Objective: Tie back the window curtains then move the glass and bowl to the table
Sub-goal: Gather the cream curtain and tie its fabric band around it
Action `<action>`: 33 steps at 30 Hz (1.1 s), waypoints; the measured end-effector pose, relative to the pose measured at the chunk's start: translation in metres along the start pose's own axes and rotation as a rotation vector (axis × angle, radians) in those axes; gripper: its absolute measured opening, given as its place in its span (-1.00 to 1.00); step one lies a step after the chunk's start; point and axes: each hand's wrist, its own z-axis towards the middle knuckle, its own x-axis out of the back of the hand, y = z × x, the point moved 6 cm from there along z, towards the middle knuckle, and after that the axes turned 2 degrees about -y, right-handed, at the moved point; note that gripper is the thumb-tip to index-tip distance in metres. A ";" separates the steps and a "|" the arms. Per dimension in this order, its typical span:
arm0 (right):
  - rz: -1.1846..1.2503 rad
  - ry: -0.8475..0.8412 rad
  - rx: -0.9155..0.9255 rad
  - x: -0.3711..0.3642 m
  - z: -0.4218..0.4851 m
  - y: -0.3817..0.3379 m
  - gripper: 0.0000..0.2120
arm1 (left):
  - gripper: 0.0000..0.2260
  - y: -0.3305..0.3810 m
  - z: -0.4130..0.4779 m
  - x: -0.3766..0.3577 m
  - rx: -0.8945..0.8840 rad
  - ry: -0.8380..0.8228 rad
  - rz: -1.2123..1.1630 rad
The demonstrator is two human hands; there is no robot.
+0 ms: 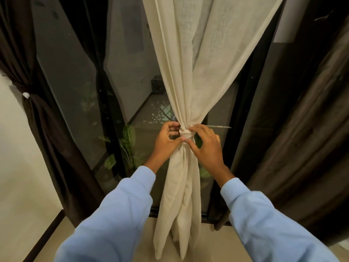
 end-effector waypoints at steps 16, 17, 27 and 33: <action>-0.251 -0.123 0.338 0.008 0.026 -0.018 -0.76 | -0.79 0.017 0.030 0.008 0.073 0.042 0.206; -0.290 -0.152 0.361 0.009 0.028 -0.021 -0.73 | -0.80 0.018 0.029 0.006 0.068 0.043 0.200; -0.570 -0.306 0.420 0.004 0.035 -0.028 -0.84 | -0.86 0.020 0.023 0.003 0.045 0.098 0.200; -0.578 -0.385 0.445 0.008 0.040 -0.034 -0.83 | -0.83 0.021 0.014 -0.001 0.011 0.142 0.157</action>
